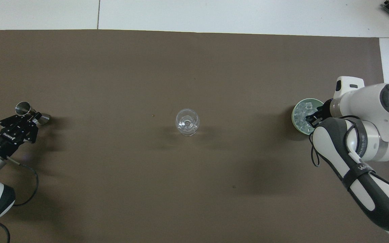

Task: Pour wine and add ice with both arms
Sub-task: 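Grasp the green ice cup rim with the right gripper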

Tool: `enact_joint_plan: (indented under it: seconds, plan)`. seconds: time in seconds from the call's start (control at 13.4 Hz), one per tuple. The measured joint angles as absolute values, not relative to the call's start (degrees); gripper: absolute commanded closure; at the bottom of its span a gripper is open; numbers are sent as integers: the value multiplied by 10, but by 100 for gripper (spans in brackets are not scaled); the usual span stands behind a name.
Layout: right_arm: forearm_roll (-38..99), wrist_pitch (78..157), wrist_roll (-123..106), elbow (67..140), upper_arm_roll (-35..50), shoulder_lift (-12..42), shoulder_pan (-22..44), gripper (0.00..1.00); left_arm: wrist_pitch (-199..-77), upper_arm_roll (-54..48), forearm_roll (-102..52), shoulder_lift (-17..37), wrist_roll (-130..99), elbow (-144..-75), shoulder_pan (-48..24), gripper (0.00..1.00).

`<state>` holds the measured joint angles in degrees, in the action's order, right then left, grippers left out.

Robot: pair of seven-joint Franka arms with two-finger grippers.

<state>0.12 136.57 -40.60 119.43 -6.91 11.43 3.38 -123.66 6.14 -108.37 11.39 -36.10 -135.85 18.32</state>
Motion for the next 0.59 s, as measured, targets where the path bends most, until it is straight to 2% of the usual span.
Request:
enact_joint_plan:
  seconds: [0.22, 0.59]
  plan:
    - [13, 1366, -406, 1194, -69, 115, 34, 48, -1237, 61, -1084, 114, -361, -1358, 183, 100]
    - [19, 1366, -406, 1194, -69, 115, 34, 62, -1237, 60, -1084, 115, -361, -1358, 183, 100]
